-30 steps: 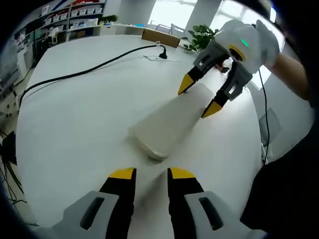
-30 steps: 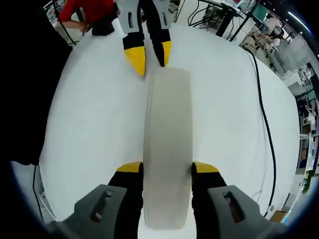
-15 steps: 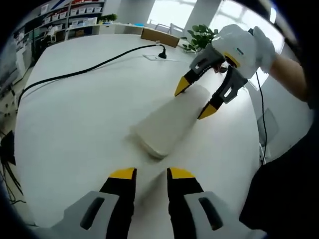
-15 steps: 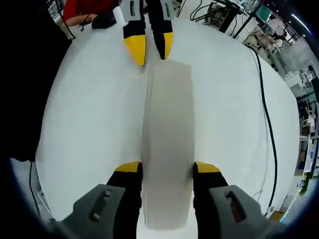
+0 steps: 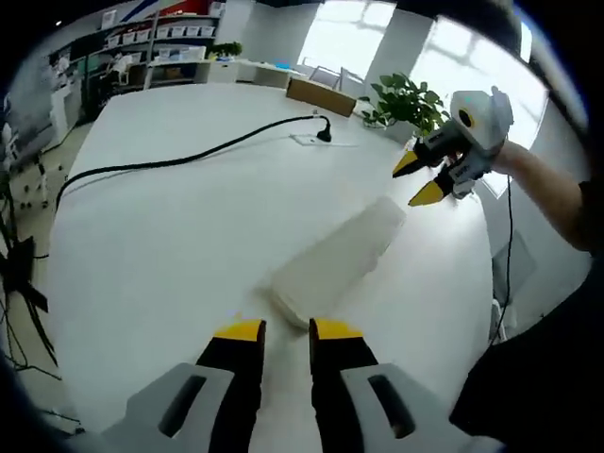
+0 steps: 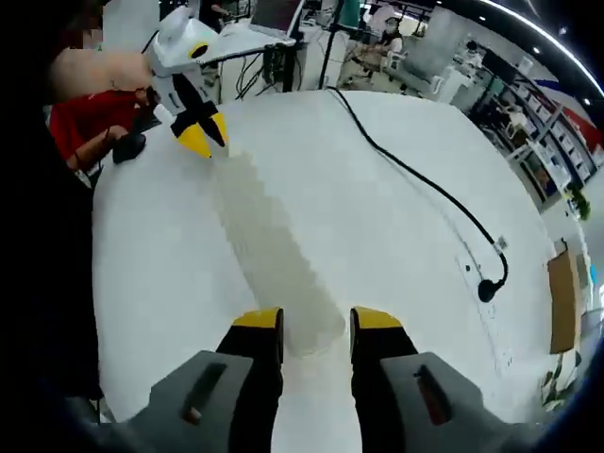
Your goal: Arrange the utensils inside the cutlery case until each visible utensil rests in its matching compartment.
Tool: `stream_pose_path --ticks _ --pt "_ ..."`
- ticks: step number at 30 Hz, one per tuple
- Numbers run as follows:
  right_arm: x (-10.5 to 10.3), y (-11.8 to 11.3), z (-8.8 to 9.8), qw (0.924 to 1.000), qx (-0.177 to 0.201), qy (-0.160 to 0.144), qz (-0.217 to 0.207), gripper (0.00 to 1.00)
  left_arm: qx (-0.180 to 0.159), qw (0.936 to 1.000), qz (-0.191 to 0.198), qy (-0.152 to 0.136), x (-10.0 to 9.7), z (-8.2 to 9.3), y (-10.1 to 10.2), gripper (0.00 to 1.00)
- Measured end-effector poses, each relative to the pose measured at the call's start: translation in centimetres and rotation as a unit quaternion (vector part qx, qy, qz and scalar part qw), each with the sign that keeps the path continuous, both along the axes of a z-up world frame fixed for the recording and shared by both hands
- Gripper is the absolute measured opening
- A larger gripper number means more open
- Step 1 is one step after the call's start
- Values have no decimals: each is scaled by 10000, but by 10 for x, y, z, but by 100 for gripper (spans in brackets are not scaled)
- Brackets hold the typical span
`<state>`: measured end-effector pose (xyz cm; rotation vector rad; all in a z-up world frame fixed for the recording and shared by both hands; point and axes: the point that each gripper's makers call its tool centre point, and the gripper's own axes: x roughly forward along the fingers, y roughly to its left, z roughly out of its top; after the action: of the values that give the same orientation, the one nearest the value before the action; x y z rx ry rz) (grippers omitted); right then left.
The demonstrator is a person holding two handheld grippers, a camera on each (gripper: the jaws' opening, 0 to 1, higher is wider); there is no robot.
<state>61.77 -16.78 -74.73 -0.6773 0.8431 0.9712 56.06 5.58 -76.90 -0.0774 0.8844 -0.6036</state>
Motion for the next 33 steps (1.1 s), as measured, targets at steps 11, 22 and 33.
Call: stream_pose_path --ticks 11,22,33 --pt "-21 11 -28 9958 -289 854 -157 0 1097 9857 -1280 82 -1 -14 -27 3" --pt "-20 5 -40 9914 -831 1005 -97 0 1534 9726 -1738 175 5 -19 -35 0" --pt "-23 2 -51 9810 -1530 1195 12 0 1892 9612 -1980 321 8 -21 -35 0"
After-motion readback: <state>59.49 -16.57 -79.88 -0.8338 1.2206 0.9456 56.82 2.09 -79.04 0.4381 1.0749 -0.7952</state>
